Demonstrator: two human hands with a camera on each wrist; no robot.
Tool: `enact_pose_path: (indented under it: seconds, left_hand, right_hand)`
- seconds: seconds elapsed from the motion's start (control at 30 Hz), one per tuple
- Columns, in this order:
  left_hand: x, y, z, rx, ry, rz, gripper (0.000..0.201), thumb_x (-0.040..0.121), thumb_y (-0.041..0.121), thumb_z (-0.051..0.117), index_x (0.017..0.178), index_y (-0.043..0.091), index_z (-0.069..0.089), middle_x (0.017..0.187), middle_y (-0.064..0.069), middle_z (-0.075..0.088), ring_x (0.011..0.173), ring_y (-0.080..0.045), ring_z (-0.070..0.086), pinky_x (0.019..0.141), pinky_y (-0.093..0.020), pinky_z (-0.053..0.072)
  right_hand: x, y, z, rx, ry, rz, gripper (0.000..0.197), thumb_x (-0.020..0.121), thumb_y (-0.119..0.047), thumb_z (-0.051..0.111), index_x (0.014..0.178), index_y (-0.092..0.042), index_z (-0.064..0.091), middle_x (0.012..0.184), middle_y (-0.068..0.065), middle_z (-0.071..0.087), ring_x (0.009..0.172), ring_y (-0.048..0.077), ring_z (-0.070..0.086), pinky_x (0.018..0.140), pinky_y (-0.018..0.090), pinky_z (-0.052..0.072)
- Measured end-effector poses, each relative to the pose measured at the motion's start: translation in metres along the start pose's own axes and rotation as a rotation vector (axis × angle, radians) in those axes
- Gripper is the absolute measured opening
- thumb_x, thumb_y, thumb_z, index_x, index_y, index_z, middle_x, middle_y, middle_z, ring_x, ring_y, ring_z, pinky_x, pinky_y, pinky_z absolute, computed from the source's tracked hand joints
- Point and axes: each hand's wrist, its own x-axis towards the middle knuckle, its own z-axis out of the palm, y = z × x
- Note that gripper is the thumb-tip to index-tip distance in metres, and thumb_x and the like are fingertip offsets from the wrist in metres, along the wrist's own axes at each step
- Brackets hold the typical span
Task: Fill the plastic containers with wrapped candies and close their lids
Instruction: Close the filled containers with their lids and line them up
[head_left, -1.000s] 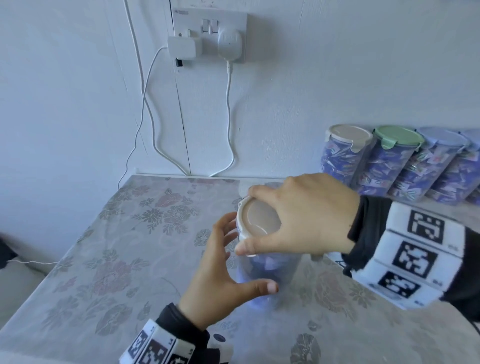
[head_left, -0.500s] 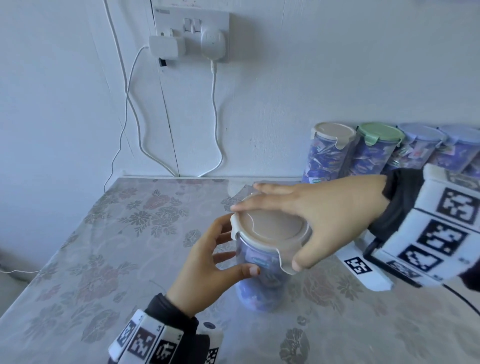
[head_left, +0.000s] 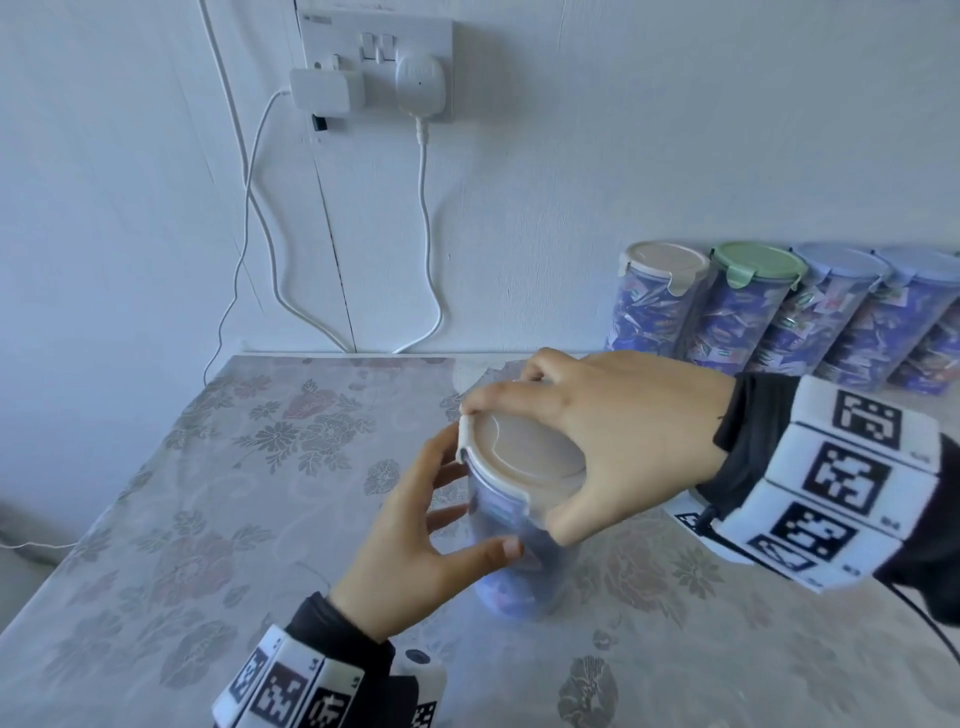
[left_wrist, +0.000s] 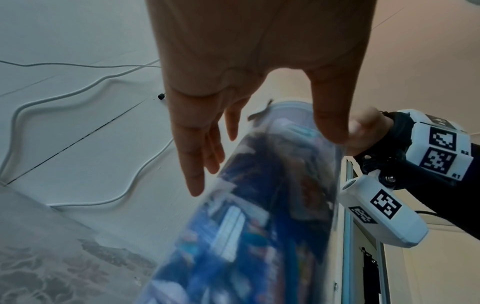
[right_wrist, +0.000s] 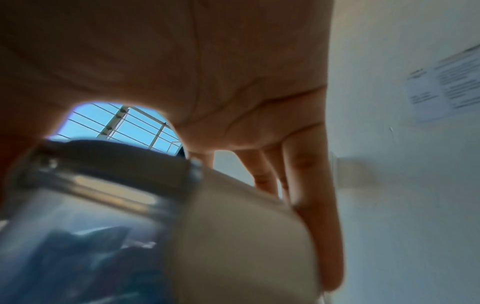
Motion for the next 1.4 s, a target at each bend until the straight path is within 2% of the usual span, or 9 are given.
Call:
enact_pose_path:
  seconds: [0.23, 0.33, 0.4, 0.47, 0.6, 0.7, 0.93, 1.2, 1.4]
  left_hand:
    - [0.0, 0.004, 0.012, 0.004, 0.046, 0.042, 0.09, 0.051, 0.046, 0.082, 0.128, 0.037, 0.036, 0.126, 0.023, 0.051, 0.12, -0.005, 0.049, 0.089, -0.018, 0.047]
    - [0.003, 0.004, 0.013, -0.001, 0.049, 0.041, 0.084, 0.052, 0.048, 0.081, 0.124, 0.04, 0.039, 0.122, 0.022, 0.054, 0.117, -0.004, 0.052, 0.086, -0.022, 0.049]
    - [0.004, 0.004, 0.012, -0.024, 0.046, 0.042, 0.083, 0.052, 0.047, 0.081, 0.123, 0.039, 0.04, 0.12, 0.021, 0.055, 0.115, -0.005, 0.054, 0.083, -0.02, 0.05]
    - [0.005, 0.004, 0.013, -0.034, 0.047, 0.046, 0.083, 0.052, 0.046, 0.081, 0.123, 0.04, 0.04, 0.12, 0.022, 0.055, 0.114, -0.004, 0.054, 0.082, -0.018, 0.049]
    - [0.006, 0.002, 0.013, -0.04, 0.045, 0.044, 0.085, 0.051, 0.046, 0.082, 0.124, 0.041, 0.039, 0.12, 0.019, 0.055, 0.114, -0.005, 0.054, 0.082, -0.019, 0.05]
    - [0.006, 0.001, 0.012, -0.038, 0.043, 0.045, 0.087, 0.049, 0.052, 0.083, 0.124, 0.043, 0.04, 0.121, 0.017, 0.055, 0.114, -0.007, 0.054, 0.082, -0.021, 0.051]
    - [0.006, 0.003, 0.013, -0.029, 0.041, 0.029, 0.086, 0.045, 0.063, 0.082, 0.119, 0.05, 0.04, 0.118, 0.022, 0.054, 0.113, -0.006, 0.054, 0.083, -0.023, 0.052]
    - [0.006, 0.01, 0.009, 0.008, 0.002, 0.062, 0.091, 0.053, 0.041, 0.083, 0.125, 0.057, 0.031, 0.12, 0.024, 0.052, 0.117, -0.006, 0.052, 0.083, -0.021, 0.051]
    - [0.006, 0.011, 0.013, 0.033, -0.073, 0.04, 0.102, 0.058, 0.006, 0.084, 0.121, 0.063, 0.028, 0.13, 0.034, 0.039, 0.118, 0.0, 0.05, 0.08, -0.016, 0.051]
  right_hand:
    - [-0.009, -0.02, 0.006, -0.146, 0.201, 0.241, 0.082, 0.066, -0.089, 0.023, 0.111, -0.025, 0.045, 0.069, 0.002, 0.04, 0.07, 0.023, 0.034, 0.052, 0.032, 0.019]
    - [-0.012, -0.003, -0.002, -0.072, 0.149, 0.253, 0.074, 0.075, -0.079, 0.01, 0.109, -0.028, 0.05, 0.098, 0.003, 0.062, 0.083, 0.025, 0.048, 0.061, 0.032, 0.025]
    - [-0.013, 0.013, -0.007, 0.134, 0.02, 0.175, 0.053, 0.083, -0.065, 0.02, 0.127, -0.044, 0.042, 0.127, -0.002, 0.055, 0.116, 0.019, 0.049, 0.084, 0.032, 0.035]
    - [-0.008, 0.027, -0.008, 0.288, -0.14, -0.006, 0.055, 0.087, -0.043, 0.045, 0.136, -0.058, 0.025, 0.146, -0.014, 0.033, 0.138, 0.006, 0.027, 0.108, 0.024, 0.025]
    - [0.002, 0.043, 0.005, 0.328, -0.145, -0.184, 0.082, 0.077, -0.03, 0.068, 0.137, -0.059, 0.02, 0.148, -0.014, 0.024, 0.139, -0.001, 0.015, 0.106, 0.018, 0.019]
    - [0.008, 0.05, 0.027, 0.134, 0.071, -0.24, 0.085, 0.066, -0.044, 0.076, 0.138, -0.052, 0.03, 0.142, -0.017, 0.033, 0.132, 0.001, 0.033, 0.101, 0.016, 0.029]
    - [0.012, 0.056, 0.044, -0.026, 0.183, -0.24, 0.085, 0.065, -0.056, 0.073, 0.141, -0.038, 0.038, 0.145, -0.011, 0.034, 0.13, 0.013, 0.039, 0.103, 0.027, 0.035]
    - [-0.012, 0.063, 0.051, 0.617, 0.208, -0.332, 0.097, 0.068, -0.031, 0.082, 0.135, -0.061, 0.019, 0.151, -0.028, 0.003, 0.138, -0.014, -0.001, 0.104, 0.0, 0.012]
    - [-0.017, 0.066, 0.09, 1.018, 0.259, -0.252, 0.097, 0.072, -0.031, 0.081, 0.138, -0.057, 0.016, 0.134, -0.025, 0.043, 0.123, 0.006, 0.05, 0.101, 0.032, 0.046]
